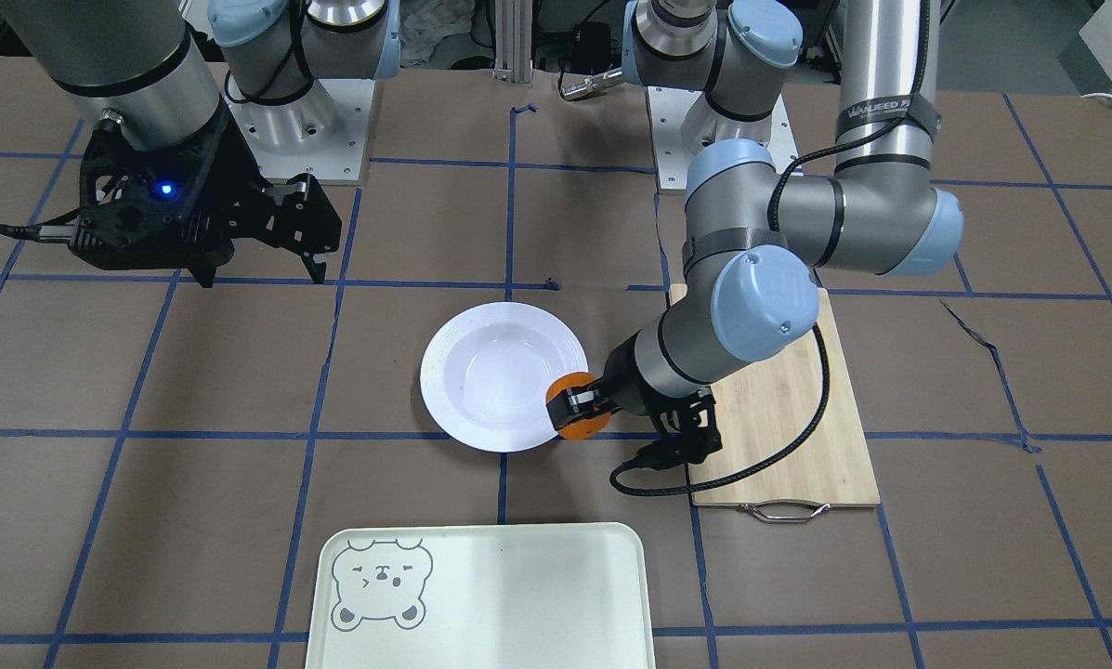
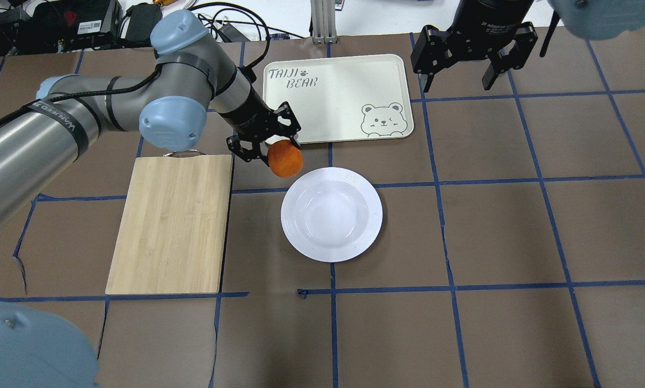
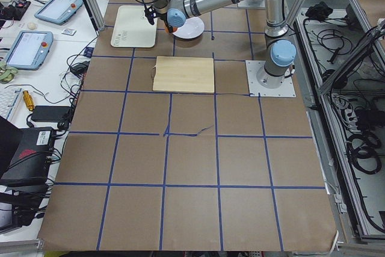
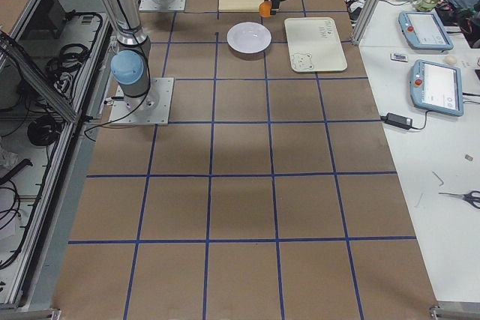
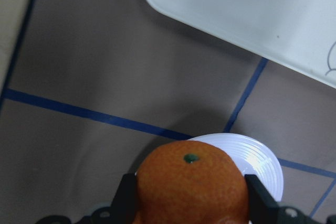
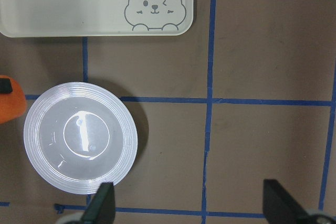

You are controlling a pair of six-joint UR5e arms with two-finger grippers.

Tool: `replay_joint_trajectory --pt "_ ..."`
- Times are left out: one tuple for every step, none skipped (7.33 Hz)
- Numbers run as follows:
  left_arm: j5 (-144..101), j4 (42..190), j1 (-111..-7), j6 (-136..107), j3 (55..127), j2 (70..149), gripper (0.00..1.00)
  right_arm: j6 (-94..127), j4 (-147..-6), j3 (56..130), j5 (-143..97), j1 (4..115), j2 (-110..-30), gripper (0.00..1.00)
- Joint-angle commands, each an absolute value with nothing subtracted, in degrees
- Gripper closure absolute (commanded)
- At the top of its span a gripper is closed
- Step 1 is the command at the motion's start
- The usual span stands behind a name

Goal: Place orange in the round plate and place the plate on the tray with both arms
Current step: 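Lift the orange with the left gripper and carry it over the white plate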

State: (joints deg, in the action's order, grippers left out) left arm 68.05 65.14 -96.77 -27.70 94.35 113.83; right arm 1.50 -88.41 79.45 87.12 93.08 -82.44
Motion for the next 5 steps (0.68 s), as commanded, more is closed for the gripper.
replay_joint_trajectory --pt "66.44 58.65 -100.97 -30.23 95.71 117.58 0.71 1.32 -88.33 79.45 87.19 93.08 -82.44 0.00" --pt "66.79 58.71 -102.81 -31.28 96.41 117.77 0.43 1.41 -88.33 79.45 87.36 92.90 -82.35 0.00" --pt "67.84 58.80 -103.44 -31.55 97.11 117.77 0.15 1.23 -88.24 79.45 87.36 92.64 -82.44 0.00" --pt "72.55 58.71 -103.45 -31.47 96.86 116.03 0.00 1.23 -88.16 79.45 87.36 92.64 -82.44 0.00" --pt "79.30 59.32 -103.53 -30.94 96.25 114.80 0.00 1.06 -88.42 79.45 87.36 92.64 -82.27 0.00"
